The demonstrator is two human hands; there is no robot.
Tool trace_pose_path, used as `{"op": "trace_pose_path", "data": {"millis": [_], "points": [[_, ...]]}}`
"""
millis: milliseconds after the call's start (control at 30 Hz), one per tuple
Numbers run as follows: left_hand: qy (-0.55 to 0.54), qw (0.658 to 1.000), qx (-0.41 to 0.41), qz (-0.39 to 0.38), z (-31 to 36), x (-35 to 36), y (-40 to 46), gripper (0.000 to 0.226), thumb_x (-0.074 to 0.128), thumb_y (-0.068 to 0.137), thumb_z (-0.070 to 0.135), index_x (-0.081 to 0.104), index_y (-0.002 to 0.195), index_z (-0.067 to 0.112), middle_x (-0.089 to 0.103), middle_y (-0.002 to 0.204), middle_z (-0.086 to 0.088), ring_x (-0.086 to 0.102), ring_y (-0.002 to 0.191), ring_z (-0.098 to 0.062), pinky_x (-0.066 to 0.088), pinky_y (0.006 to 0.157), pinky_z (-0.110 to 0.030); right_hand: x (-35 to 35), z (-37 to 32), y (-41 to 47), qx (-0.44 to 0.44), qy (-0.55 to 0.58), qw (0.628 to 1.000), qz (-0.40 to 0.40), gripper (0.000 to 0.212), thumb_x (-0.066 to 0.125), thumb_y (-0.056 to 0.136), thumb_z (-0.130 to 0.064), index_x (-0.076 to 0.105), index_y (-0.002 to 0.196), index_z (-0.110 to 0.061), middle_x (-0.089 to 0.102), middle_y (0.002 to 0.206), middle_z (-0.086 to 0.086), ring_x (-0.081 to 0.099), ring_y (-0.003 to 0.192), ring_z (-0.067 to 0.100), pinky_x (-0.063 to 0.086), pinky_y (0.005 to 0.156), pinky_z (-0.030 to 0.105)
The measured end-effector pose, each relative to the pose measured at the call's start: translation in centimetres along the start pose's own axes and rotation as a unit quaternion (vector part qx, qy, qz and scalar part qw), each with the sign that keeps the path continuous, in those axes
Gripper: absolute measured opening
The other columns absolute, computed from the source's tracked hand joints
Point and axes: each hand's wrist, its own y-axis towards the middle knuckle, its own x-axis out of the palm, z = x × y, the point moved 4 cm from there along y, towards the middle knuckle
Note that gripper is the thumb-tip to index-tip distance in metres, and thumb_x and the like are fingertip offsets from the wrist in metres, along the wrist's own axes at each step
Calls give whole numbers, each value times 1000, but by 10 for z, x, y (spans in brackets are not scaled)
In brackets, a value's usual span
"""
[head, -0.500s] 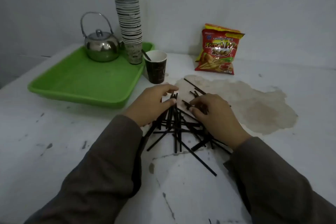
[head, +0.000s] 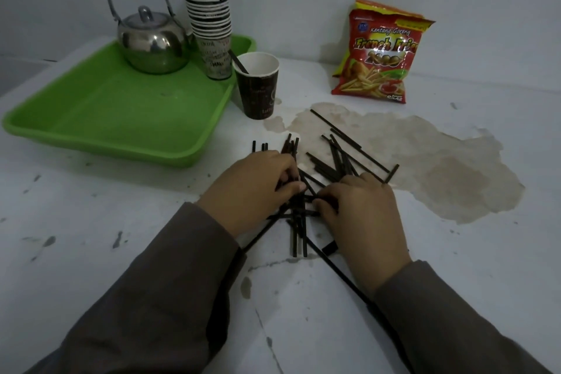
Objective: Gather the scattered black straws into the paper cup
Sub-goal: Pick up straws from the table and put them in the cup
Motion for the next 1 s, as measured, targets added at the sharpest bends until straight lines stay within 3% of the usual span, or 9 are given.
{"op": "trace_pose_path", "data": {"millis": [133,200,300,367,567,633,767,833,1000], "points": [[9,1000,7,-22,7,7,-4,38,58,77,51,53,103,23,52,98,6,50,89,-10,44,73,-27,1,5,1,20,12,999,23,17,54,87,-30,68,91,-20,66,91,0,52,92,19,35,84,33],[9,1000,6,-10,10,9,-4,36,59,79,49,52,103,23,53,98,6,51,88,-11,43,72,-26,-1,9,2,36,63,997,35,13,57,85,-26,68,86,-19,67,85,0,56,85,16,42,83,33],[9,1000,-8,17,14,12,-4,30,60,81,44,52,99,22,53,93,6,50,83,-11,38,68,-24,-8,19,3,91,207,972,59,10,59,84,-21,68,79,-23,62,71,-14,59,67,-1,48,65,11],[8,999,-17,33,16,15,-5,28,61,81,41,53,98,20,53,91,5,50,82,-12,39,68,-24,-13,26,2,143,314,936,67,16,59,84,-21,65,72,-30,63,66,-16,59,68,-10,44,59,3],[-15,997,-36,69,23,21,-8,25,60,84,33,60,103,18,59,93,2,53,84,-13,45,74,-27,-19,37,1,246,628,737,40,17,54,88,-20,69,81,-15,75,78,0,66,64,4,49,49,14],[-24,996,-39,80,23,21,-9,23,59,84,29,61,104,18,57,90,4,53,82,-12,46,74,-26,-20,40,2,246,667,703,39,19,52,90,-20,68,80,-18,75,88,4,64,71,10,49,56,22],[-31,995,-48,80,23,22,-8,17,57,84,21,61,100,16,55,89,4,49,79,-9,41,72,-21,-22,46,6,228,705,669,64,20,50,91,-17,68,83,-17,72,101,5,57,80,15,43,64,27],[-33,995,-55,82,23,23,-7,16,57,84,18,61,99,15,55,93,2,50,80,-10,39,70,-20,-22,48,7,225,718,654,72,17,49,91,-14,65,86,-13,74,91,5,61,74,13,47,60,23],[-22,993,-81,87,21,23,-6,32,62,83,28,58,113,17,54,102,2,49,85,-8,35,73,-18,-19,50,8,219,707,671,52,14,52,89,-9,65,83,-12,71,68,2,61,61,9,52,54,18]]}}
